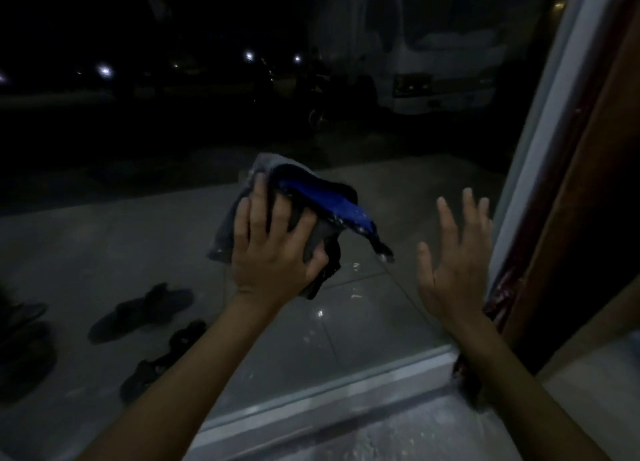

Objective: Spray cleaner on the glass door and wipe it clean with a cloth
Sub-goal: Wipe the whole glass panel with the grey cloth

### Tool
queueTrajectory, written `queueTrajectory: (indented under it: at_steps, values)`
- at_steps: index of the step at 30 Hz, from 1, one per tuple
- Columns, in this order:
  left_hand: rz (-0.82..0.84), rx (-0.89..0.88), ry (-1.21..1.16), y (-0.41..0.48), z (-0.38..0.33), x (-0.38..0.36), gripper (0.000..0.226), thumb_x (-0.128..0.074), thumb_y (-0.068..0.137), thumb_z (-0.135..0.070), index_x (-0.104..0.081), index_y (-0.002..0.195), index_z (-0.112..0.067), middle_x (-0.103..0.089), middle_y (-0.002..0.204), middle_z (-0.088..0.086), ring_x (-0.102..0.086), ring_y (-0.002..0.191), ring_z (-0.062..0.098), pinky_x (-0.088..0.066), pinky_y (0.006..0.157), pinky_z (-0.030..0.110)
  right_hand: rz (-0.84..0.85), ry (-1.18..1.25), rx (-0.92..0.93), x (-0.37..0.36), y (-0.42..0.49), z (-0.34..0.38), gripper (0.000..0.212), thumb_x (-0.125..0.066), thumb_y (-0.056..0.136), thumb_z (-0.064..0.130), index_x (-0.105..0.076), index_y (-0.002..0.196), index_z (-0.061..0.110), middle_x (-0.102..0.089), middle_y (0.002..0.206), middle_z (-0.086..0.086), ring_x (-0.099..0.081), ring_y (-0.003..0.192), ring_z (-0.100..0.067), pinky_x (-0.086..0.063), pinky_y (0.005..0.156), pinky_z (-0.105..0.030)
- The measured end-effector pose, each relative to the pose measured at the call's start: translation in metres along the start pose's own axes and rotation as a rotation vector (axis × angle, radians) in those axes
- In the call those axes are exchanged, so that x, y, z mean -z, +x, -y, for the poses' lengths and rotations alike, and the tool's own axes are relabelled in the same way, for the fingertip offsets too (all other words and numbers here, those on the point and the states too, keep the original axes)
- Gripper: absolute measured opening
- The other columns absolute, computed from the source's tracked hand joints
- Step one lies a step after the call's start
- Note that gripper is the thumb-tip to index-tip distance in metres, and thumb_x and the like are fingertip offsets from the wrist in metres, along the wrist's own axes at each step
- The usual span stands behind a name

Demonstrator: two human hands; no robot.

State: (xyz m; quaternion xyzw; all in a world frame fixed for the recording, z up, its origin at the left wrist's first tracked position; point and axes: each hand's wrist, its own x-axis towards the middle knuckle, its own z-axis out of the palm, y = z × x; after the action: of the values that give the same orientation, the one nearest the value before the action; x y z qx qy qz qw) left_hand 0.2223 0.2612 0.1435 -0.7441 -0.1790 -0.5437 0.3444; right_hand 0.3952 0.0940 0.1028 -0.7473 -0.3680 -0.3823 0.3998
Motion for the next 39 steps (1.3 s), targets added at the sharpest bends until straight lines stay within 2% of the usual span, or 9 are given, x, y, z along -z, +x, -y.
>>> queueTrajectory:
  at_steps: [4,8,11,14,19,26,30,33,39]
  values:
    - [0.092,-0.373,-0.036,-0.019,-0.026,-0.007,0.043,-0.045,0.085,-0.039,-0.05,0.122,-0.018,-0.04,0.136,0.015,-0.028,0.135,0.038,-0.015,0.114,0.045,0.031,-0.001,-0.05,-0.008,-0.027,-0.006,0.061,-0.044,0.09,0.03,-0.036,0.146,0.009,-0.023,0.157,-0.02,-0.014,0.146,-0.038,-0.017,0.117,-0.054]
    - [0.256,-0.756,-0.004,-0.065,-0.044,-0.018,0.054,-0.038,0.086,-0.042,-0.042,0.132,-0.015,-0.033,0.145,0.012,-0.015,0.138,0.037,0.002,0.118,0.049,0.094,-0.01,-0.034,-0.017,-0.054,-0.007,0.062,-0.044,0.089,0.03,-0.032,0.147,0.013,-0.022,0.157,-0.018,-0.014,0.147,-0.036,-0.014,0.117,-0.048]
    - [0.337,-0.875,0.023,-0.087,-0.053,-0.023,0.071,-0.048,0.083,-0.048,-0.032,0.142,-0.011,-0.026,0.15,0.01,-0.01,0.139,0.038,0.007,0.118,0.051,0.131,-0.031,-0.031,-0.016,-0.064,-0.015,0.062,-0.045,0.088,0.03,-0.032,0.147,0.015,-0.023,0.157,-0.017,-0.014,0.147,-0.036,-0.014,0.117,-0.047]
    - [0.338,-0.86,-0.051,-0.087,-0.055,-0.023,0.078,-0.053,0.082,-0.049,-0.027,0.144,-0.01,-0.025,0.151,0.009,-0.012,0.14,0.037,0.005,0.119,0.048,0.17,-0.055,-0.032,-0.008,-0.066,-0.025,0.065,-0.045,0.087,0.031,-0.03,0.148,0.015,-0.02,0.158,-0.016,-0.01,0.148,-0.033,-0.013,0.118,-0.047]
    - [0.307,-0.926,-0.132,-0.05,-0.045,-0.022,0.063,-0.029,0.089,-0.04,-0.029,0.143,-0.009,-0.035,0.15,0.012,-0.024,0.138,0.033,0.006,0.119,0.048,0.161,-0.07,-0.066,0.006,-0.05,-0.03,0.064,-0.045,0.087,0.031,-0.029,0.148,0.016,-0.02,0.158,-0.017,-0.01,0.148,-0.034,-0.02,0.116,-0.055]
    - [0.133,-0.568,-0.135,0.049,-0.044,-0.011,0.06,-0.041,0.091,-0.043,-0.041,0.144,-0.015,-0.032,0.151,0.016,-0.024,0.139,0.034,-0.011,0.117,0.043,0.07,0.01,-0.113,0.015,-0.04,-0.029,0.062,-0.045,0.089,0.032,-0.031,0.148,0.016,-0.021,0.158,-0.016,-0.012,0.148,-0.033,-0.024,0.113,-0.061]
    - [0.073,-0.445,-0.091,0.032,-0.062,-0.015,0.06,-0.046,0.088,-0.038,-0.04,0.142,-0.014,-0.041,0.146,0.017,-0.029,0.136,0.036,-0.015,0.115,0.044,0.044,0.041,-0.18,0.015,-0.05,-0.027,0.062,-0.044,0.09,0.032,-0.03,0.148,0.016,-0.02,0.159,-0.015,-0.013,0.148,-0.033,-0.01,0.121,-0.045]
    - [0.082,-0.44,-0.094,0.006,-0.076,-0.023,0.058,-0.042,0.09,-0.037,-0.037,0.142,-0.011,-0.033,0.146,0.017,-0.029,0.135,0.037,-0.013,0.115,0.045,0.045,0.057,-0.212,0.016,-0.065,-0.026,0.063,-0.045,0.089,0.031,-0.03,0.148,0.016,-0.02,0.159,-0.014,-0.014,0.148,-0.032,-0.001,0.121,-0.032]
    - [0.269,-0.528,-0.08,-0.058,-0.096,-0.025,0.061,-0.038,0.087,-0.035,-0.031,0.143,-0.012,-0.027,0.148,0.013,-0.014,0.14,0.034,-0.004,0.117,0.044,0.088,0.088,-0.28,0.01,-0.107,-0.015,0.061,-0.044,0.089,0.028,-0.033,0.148,0.015,-0.022,0.159,-0.012,-0.011,0.149,-0.028,-0.012,0.12,-0.043]
